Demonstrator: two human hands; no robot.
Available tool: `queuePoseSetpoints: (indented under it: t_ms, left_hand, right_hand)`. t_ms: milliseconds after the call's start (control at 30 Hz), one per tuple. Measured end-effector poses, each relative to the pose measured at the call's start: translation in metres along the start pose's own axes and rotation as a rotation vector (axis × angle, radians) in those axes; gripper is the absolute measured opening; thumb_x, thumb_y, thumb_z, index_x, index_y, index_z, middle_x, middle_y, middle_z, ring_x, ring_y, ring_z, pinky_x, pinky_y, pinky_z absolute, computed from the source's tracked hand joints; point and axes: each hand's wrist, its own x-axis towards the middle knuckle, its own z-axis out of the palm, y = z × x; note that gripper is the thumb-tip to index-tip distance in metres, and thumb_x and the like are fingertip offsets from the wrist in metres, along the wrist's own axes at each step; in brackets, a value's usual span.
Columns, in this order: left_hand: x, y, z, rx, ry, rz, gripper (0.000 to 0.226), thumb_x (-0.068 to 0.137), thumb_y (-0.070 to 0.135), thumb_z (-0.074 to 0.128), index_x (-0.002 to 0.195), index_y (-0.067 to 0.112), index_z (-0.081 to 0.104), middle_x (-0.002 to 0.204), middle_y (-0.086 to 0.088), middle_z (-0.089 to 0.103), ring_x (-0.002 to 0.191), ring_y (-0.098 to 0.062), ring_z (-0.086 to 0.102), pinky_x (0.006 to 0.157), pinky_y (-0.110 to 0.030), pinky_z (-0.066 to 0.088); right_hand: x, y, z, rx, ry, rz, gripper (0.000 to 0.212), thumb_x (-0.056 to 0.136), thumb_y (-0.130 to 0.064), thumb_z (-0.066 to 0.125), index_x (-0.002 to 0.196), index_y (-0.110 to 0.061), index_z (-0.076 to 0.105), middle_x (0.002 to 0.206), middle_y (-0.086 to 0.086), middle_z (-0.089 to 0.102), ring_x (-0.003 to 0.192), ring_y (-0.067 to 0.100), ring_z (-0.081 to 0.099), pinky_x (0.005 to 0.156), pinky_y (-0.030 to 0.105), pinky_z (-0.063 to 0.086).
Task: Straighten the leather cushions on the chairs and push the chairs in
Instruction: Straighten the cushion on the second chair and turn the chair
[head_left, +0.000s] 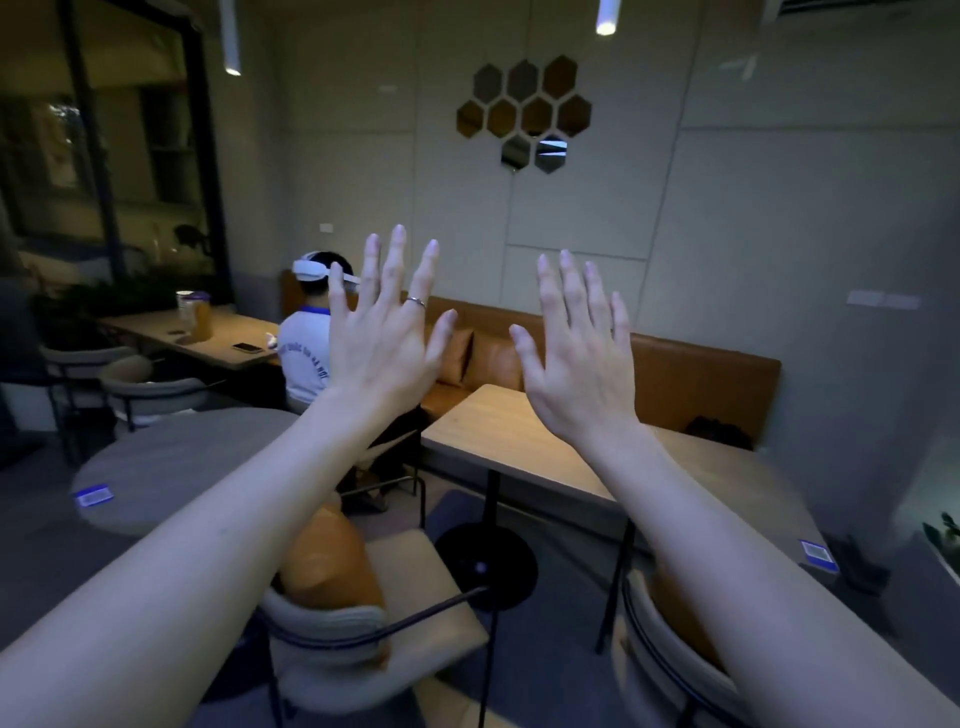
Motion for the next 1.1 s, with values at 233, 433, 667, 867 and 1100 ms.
queuePoseSetpoints:
  t_ms: [233,433,667,867,1100]
  left_hand:
    - [-0.016,-0.062,0.004,0.034,-0.049,-0.046,0.070,0.102,0.053,0.030,0.165,0.025,0.019,0.173,-0.012,0.013,0.158,-0.033,0.009,0.122,-0.060,0.007]
    - [-0.031,-0.111,0.032,0.011,-0.091,-0.087,0.072,0.100,0.058,0.022,0.164,0.025,0.019,0.172,-0.013,0.014,0.158,-0.034,0.011,0.122,-0.061,0.009]
    - [-0.051,-0.180,0.101,0.036,-0.203,-0.189,0.070,0.102,0.056,0.028,0.165,0.028,0.015,0.173,-0.013,0.010,0.159,-0.033,0.007,0.121,-0.063,0.008]
    - [-0.057,-0.243,0.192,0.053,-0.370,-0.236,0.071,0.102,0.058,0.030,0.165,0.030,0.013,0.173,-0.012,0.008,0.159,-0.033,0.006,0.121,-0.065,0.009]
    - [-0.073,-0.299,0.319,0.045,-0.591,-0.242,0.070,0.102,0.055,0.035,0.164,0.029,0.016,0.173,-0.011,0.010,0.159,-0.031,0.006,0.121,-0.064,0.012]
  right_hand:
    - [0.000,-0.062,0.037,0.060,-0.053,0.021,0.065,0.104,-0.046,0.035,0.161,-0.017,0.021,0.168,0.010,0.023,0.154,0.031,0.018,0.121,0.055,0.021]
    - [-0.004,-0.097,0.090,0.097,-0.122,0.029,0.066,0.104,-0.047,0.037,0.161,-0.019,0.019,0.168,0.010,0.022,0.154,0.031,0.018,0.120,0.056,0.022]
    - [-0.014,-0.133,0.193,0.198,-0.221,0.036,0.069,0.103,-0.050,0.037,0.161,-0.020,0.017,0.168,0.010,0.021,0.154,0.032,0.017,0.120,0.056,0.021]
    - [-0.020,-0.161,0.317,0.258,-0.376,0.083,0.070,0.104,-0.052,0.036,0.162,-0.021,0.012,0.169,0.011,0.016,0.154,0.032,0.015,0.121,0.057,0.018]
    - [-0.035,-0.181,0.462,0.269,-0.507,0.212,0.072,0.102,-0.055,0.036,0.162,-0.020,0.014,0.169,0.011,0.020,0.153,0.033,0.020,0.119,0.057,0.023]
